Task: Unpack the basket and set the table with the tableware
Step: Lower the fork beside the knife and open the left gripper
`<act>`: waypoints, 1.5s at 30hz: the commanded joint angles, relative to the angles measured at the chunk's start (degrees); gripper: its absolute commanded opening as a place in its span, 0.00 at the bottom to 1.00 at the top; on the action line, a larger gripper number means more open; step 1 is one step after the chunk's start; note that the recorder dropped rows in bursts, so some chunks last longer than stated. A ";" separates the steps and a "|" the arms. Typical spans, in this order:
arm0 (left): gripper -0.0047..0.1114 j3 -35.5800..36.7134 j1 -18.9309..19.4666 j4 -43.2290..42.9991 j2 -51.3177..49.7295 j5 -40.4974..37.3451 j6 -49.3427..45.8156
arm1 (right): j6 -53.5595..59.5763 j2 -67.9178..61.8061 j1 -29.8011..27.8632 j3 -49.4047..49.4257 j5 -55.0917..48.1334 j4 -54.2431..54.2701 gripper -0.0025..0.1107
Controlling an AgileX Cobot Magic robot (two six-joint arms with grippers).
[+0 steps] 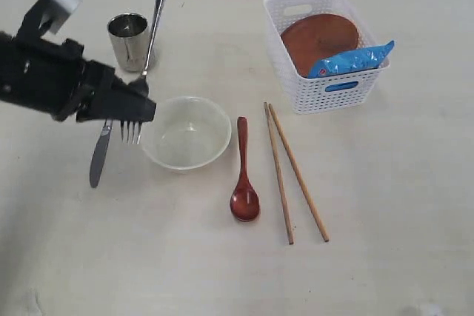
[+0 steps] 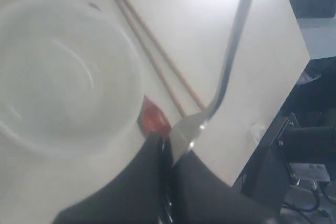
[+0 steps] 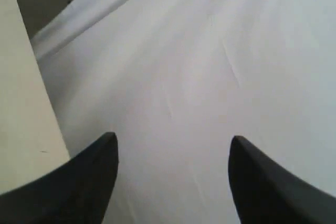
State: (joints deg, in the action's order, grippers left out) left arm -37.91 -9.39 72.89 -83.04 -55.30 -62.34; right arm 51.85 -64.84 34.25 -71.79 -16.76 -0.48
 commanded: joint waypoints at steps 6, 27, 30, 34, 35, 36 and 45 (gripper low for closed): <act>0.04 10.55 0.19 2.07 4.45 4.76 -3.55 | -29.48 0.48 0.19 -0.12 -32.22 4.43 0.46; 0.04 8.16 18.17 -9.49 1.40 -5.16 10.43 | -37.30 1.08 0.19 -0.12 -33.61 3.07 0.24; 0.04 8.16 18.17 -7.96 -2.00 -5.16 8.32 | -37.30 1.08 0.19 -0.12 -33.61 3.07 0.24; 0.04 8.16 18.17 -6.04 -7.70 -5.57 5.84 | -37.30 1.08 0.19 -0.12 -33.61 3.07 0.24; 0.04 8.16 18.17 -5.39 -8.81 -5.57 4.83 | -37.30 1.08 0.19 -0.12 -33.61 3.07 0.24; 0.04 8.02 18.17 -4.68 -10.22 -6.10 3.80 | -37.30 1.08 0.19 -0.12 -33.61 3.07 0.24; 0.04 4.86 16.29 -3.49 -19.31 -7.76 2.16 | -37.30 1.08 0.19 -0.12 -33.61 3.07 0.24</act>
State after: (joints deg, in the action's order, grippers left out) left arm -32.02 8.25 68.37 -100.72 -62.34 -59.47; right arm 14.74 -64.10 34.42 -71.79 -50.95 2.50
